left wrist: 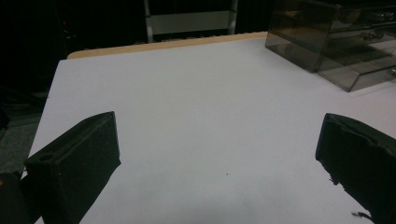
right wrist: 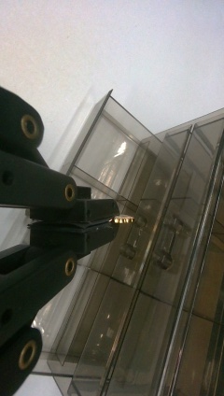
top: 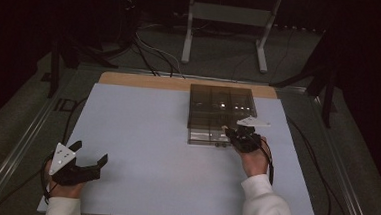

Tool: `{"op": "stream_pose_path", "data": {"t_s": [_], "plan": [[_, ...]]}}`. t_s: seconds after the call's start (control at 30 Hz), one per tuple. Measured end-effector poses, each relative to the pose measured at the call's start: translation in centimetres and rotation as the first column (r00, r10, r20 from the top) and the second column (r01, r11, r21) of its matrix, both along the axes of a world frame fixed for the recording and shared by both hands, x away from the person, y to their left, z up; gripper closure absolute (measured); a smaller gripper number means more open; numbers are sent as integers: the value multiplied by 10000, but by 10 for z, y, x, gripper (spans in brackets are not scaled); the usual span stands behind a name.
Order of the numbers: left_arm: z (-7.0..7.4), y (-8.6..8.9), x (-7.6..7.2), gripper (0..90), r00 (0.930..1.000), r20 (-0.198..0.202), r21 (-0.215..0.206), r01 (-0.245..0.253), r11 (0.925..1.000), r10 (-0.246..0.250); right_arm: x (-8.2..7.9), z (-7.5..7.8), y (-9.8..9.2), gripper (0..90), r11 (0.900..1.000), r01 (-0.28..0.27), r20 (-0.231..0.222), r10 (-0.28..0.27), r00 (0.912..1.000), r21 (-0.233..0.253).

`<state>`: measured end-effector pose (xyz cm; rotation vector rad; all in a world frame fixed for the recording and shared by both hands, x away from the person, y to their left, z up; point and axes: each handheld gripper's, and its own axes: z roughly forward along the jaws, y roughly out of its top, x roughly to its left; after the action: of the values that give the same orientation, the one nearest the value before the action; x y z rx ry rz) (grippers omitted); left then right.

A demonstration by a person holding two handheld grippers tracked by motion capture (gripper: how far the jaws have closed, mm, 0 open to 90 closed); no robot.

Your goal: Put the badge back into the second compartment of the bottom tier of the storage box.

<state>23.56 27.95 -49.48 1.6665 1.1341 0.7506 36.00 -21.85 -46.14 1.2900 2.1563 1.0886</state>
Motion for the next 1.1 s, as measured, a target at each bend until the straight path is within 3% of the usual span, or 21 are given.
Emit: {"op": "stream_pose_path", "data": {"t_s": [1.1], "plan": [[-1, 0, 1, 3, 10000, -30, -19, 23, 10000, -23, 11, -9, 7, 891, 9992, 21, -359, -7, 9994, 392]]}}
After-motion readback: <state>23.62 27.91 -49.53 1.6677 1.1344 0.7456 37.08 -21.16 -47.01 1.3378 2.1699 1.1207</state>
